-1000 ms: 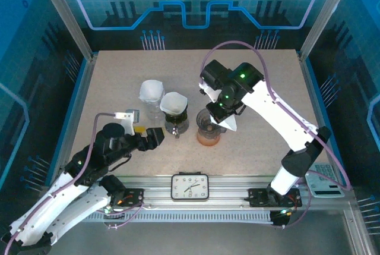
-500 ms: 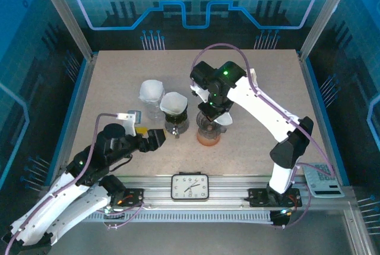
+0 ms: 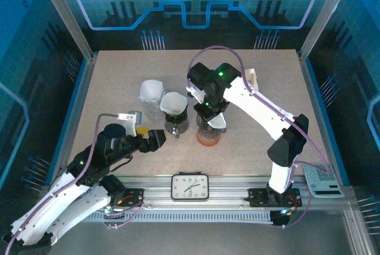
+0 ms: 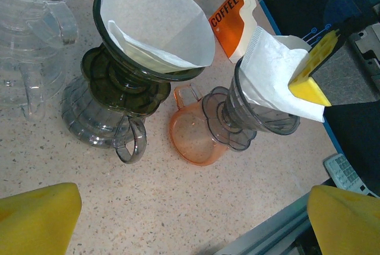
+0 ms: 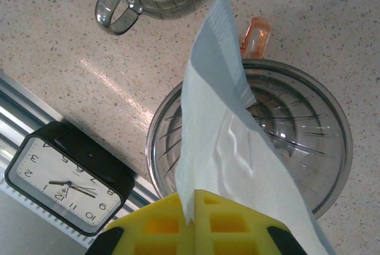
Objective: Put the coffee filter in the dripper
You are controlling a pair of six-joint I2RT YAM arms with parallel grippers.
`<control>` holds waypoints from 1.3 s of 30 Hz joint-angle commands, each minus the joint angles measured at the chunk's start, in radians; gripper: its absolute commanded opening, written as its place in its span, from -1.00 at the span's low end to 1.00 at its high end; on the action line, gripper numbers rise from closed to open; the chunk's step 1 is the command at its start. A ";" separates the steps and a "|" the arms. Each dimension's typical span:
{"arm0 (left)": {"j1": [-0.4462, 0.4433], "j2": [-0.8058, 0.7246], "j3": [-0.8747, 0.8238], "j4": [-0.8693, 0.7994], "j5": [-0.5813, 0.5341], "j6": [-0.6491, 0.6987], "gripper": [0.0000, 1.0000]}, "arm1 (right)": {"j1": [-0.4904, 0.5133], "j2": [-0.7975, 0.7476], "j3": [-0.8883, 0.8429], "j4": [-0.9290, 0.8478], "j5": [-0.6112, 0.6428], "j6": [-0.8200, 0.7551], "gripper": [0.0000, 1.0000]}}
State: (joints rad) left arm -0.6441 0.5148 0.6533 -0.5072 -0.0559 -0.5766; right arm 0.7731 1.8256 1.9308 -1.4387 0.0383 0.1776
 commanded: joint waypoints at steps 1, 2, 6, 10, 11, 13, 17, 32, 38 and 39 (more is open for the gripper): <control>0.005 -0.007 0.006 0.012 0.010 -0.002 0.98 | -0.012 -0.038 -0.020 0.002 -0.041 -0.018 -0.98; 0.005 -0.008 0.005 0.016 0.011 -0.003 0.98 | -0.019 -0.044 -0.035 0.010 -0.049 -0.015 -0.98; 0.005 0.002 0.006 0.025 0.013 -0.003 0.98 | -0.034 -0.046 -0.101 0.060 -0.072 -0.004 -0.98; 0.005 0.015 0.008 0.027 0.020 -0.005 0.98 | -0.046 -0.045 -0.153 0.118 -0.078 0.008 -0.98; 0.004 0.017 0.009 0.027 0.023 -0.007 0.98 | -0.047 -0.044 -0.163 0.129 -0.081 0.008 -0.98; 0.006 0.023 0.012 0.029 0.027 -0.008 0.98 | -0.052 -0.040 -0.178 0.143 -0.084 0.010 -0.98; 0.004 0.029 0.014 0.037 0.036 -0.008 0.98 | -0.056 -0.039 -0.208 0.168 -0.078 0.013 -0.93; 0.005 0.083 0.040 0.075 0.082 -0.014 0.98 | -0.068 -0.128 -0.271 0.253 -0.094 0.011 -0.22; 0.005 0.134 0.065 0.117 0.134 -0.011 0.96 | -0.074 -0.192 -0.290 0.286 -0.098 0.014 -0.02; 0.006 0.148 0.073 0.122 0.143 -0.011 0.93 | -0.074 -0.206 -0.295 0.291 -0.100 0.014 -0.01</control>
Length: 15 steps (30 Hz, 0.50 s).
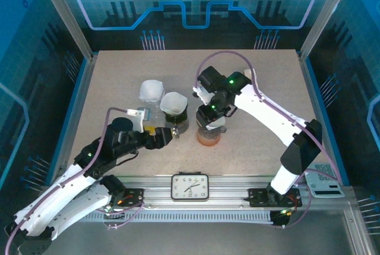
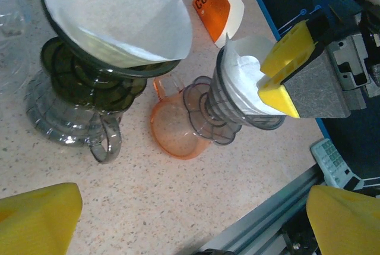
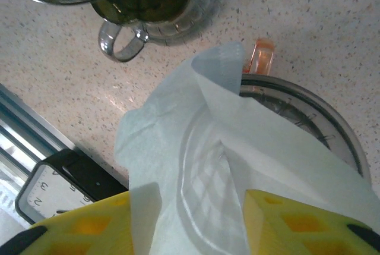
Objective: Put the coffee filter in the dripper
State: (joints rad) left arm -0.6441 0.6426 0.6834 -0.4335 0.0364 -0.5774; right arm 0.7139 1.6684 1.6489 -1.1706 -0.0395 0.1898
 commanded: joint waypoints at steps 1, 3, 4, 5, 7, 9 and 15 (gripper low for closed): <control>0.005 0.036 0.053 0.053 0.058 -0.010 0.90 | -0.017 -0.065 -0.020 0.027 -0.022 0.003 0.01; 0.004 0.068 0.073 0.061 0.082 -0.010 0.82 | -0.022 -0.098 -0.044 0.048 -0.024 0.006 0.05; 0.006 0.089 0.087 0.067 0.094 -0.011 0.77 | -0.027 -0.120 -0.059 0.058 -0.023 0.012 0.06; 0.006 0.109 0.097 0.071 0.104 -0.013 0.74 | -0.032 -0.139 -0.076 0.071 -0.025 0.017 0.07; 0.000 0.158 0.125 0.083 0.126 -0.020 0.63 | -0.047 -0.184 -0.118 0.108 -0.032 0.029 0.09; -0.016 0.204 0.152 0.090 0.128 -0.021 0.55 | -0.061 -0.218 -0.154 0.141 -0.036 0.038 0.11; -0.109 0.359 0.240 0.084 0.078 -0.006 0.32 | -0.112 -0.248 -0.189 0.170 0.067 0.012 0.11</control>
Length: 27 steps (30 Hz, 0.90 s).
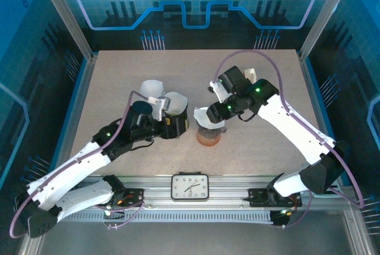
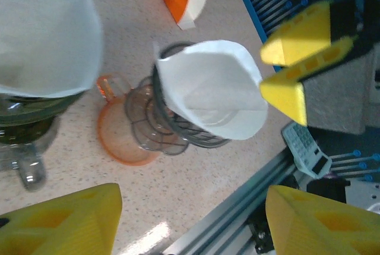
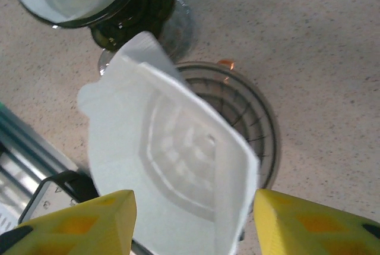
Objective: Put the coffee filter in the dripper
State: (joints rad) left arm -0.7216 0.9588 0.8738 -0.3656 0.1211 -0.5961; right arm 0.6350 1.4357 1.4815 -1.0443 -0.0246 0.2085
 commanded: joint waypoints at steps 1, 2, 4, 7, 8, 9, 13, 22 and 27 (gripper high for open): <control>-0.039 0.065 0.060 0.017 -0.013 0.008 0.32 | -0.052 -0.012 -0.028 0.054 0.051 -0.013 0.11; -0.045 0.082 0.068 0.017 -0.017 0.004 0.32 | -0.069 -0.008 -0.031 0.062 0.037 -0.014 0.09; -0.049 0.118 0.083 0.019 -0.021 -0.006 0.29 | -0.091 0.002 -0.037 0.087 -0.025 -0.009 0.05; -0.050 0.149 0.097 0.026 -0.020 -0.020 0.22 | -0.079 0.015 -0.039 0.117 -0.047 -0.010 0.00; -0.050 0.157 0.099 0.028 -0.021 -0.022 0.21 | -0.077 0.019 -0.039 0.119 -0.037 -0.009 -0.03; -0.050 0.167 0.101 0.030 -0.019 -0.025 0.20 | -0.077 0.026 -0.039 0.121 -0.030 -0.009 -0.08; -0.052 0.194 0.109 0.031 -0.010 -0.028 0.18 | -0.074 0.031 -0.056 0.136 -0.026 -0.008 -0.27; -0.052 0.222 0.110 0.041 -0.005 -0.031 0.11 | -0.025 0.038 -0.064 0.119 0.048 -0.021 -0.63; -0.052 0.242 0.108 0.052 -0.004 -0.040 0.06 | 0.003 0.036 -0.070 0.109 0.095 -0.021 -0.76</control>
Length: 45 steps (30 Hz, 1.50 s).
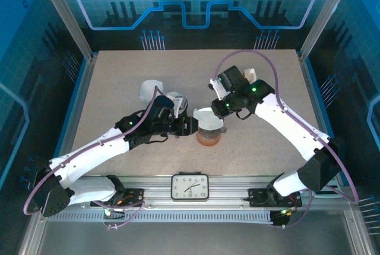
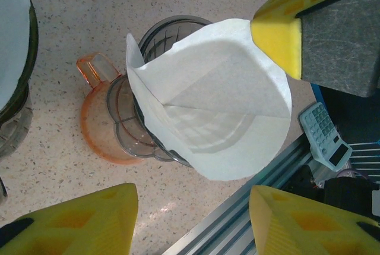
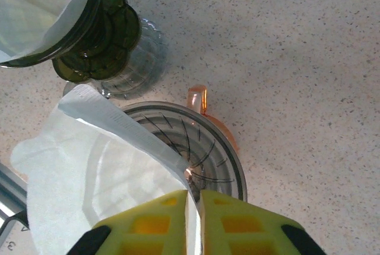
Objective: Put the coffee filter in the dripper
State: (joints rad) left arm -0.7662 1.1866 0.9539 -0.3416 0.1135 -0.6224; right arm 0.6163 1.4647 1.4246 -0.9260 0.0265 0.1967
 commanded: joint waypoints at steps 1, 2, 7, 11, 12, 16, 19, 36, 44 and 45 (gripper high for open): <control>-0.007 0.018 0.029 0.030 0.006 -0.015 0.05 | 0.027 0.007 -0.014 -0.010 0.059 -0.008 -0.80; -0.007 0.022 0.030 0.032 0.008 -0.016 0.05 | 0.033 0.006 -0.015 -0.012 0.073 -0.008 -0.85; -0.007 0.036 0.036 0.044 0.012 -0.024 0.07 | 0.067 -0.012 -0.024 -0.024 0.185 0.031 -1.00; -0.007 0.042 0.031 0.054 0.008 -0.032 0.09 | 0.100 -0.013 -0.031 -0.036 0.279 0.064 -1.00; -0.007 0.044 0.031 0.056 0.008 -0.036 0.09 | 0.111 -0.013 -0.032 -0.038 0.308 0.068 -1.00; -0.007 0.054 0.025 0.065 0.011 -0.043 0.10 | 0.138 -0.003 -0.047 -0.035 0.354 0.075 -1.00; -0.007 0.063 0.019 0.070 0.012 -0.046 0.09 | 0.159 0.015 -0.052 -0.030 0.376 0.073 -1.00; -0.008 0.139 0.002 0.083 0.007 -0.054 -0.08 | 0.199 0.056 -0.046 -0.032 0.431 0.076 -1.00; -0.007 0.102 -0.029 0.110 0.008 -0.074 -0.08 | 0.199 0.051 -0.049 -0.019 0.414 0.083 -1.00; -0.007 0.091 -0.031 0.111 0.000 -0.078 -0.05 | 0.199 0.051 -0.049 -0.019 0.412 0.082 -1.00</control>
State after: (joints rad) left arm -0.7662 1.3159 0.9401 -0.2543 0.1139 -0.6811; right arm 0.8001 1.5124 1.3808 -0.9447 0.4377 0.2619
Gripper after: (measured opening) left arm 0.466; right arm 0.060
